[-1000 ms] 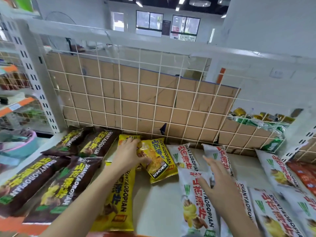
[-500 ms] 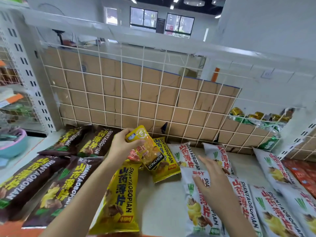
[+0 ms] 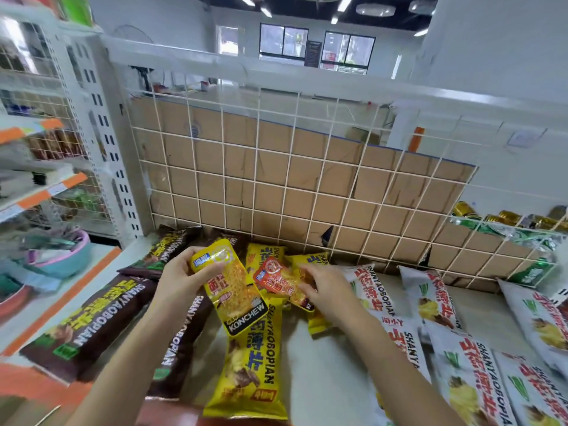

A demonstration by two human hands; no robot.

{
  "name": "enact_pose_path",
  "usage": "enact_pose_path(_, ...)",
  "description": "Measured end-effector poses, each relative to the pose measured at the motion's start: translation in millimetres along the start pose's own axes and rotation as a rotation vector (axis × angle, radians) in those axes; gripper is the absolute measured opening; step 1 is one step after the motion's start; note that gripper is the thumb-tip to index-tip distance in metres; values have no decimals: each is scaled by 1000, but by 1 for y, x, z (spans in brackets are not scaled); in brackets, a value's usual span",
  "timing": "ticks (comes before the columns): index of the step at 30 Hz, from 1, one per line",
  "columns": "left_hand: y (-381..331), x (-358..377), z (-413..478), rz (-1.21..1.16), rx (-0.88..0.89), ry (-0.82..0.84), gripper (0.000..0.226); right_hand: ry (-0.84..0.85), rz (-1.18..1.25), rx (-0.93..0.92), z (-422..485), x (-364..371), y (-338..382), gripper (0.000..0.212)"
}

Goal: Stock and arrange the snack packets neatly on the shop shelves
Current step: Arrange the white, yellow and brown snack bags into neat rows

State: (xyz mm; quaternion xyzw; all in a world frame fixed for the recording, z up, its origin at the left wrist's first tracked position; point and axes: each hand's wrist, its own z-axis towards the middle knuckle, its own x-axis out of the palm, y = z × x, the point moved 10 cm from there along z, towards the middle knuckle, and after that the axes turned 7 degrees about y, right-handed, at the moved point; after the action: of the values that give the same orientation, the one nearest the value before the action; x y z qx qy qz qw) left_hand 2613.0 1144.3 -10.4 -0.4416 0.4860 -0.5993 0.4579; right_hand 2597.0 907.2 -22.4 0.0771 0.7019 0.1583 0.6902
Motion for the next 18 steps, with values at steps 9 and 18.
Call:
enact_pose_path(9,5,-12,-7,-31,-7,-34,15,45,54,66,34,11,14,66)
enact_pose_path(18,2,-11,-9,-106,17,-51,10,-251,373,73,-4,-37,1,33)
